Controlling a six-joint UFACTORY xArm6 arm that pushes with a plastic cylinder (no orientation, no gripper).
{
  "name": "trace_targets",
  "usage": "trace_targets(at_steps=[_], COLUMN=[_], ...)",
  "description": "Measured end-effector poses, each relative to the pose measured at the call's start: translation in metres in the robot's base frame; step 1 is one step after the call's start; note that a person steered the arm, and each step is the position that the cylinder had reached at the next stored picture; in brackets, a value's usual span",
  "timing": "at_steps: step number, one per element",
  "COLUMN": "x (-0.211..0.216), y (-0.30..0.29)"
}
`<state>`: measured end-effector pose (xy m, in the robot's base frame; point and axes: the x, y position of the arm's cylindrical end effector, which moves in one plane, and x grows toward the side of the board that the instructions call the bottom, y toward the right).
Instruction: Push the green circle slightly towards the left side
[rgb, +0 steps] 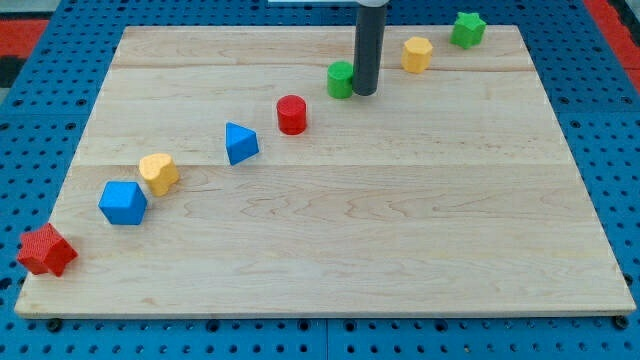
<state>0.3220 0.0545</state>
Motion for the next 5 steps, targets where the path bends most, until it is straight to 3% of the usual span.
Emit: trace_targets(at_steps=[1,4,5], x=[0.022,-0.008,0.022], y=[-0.010,-0.133,-0.151])
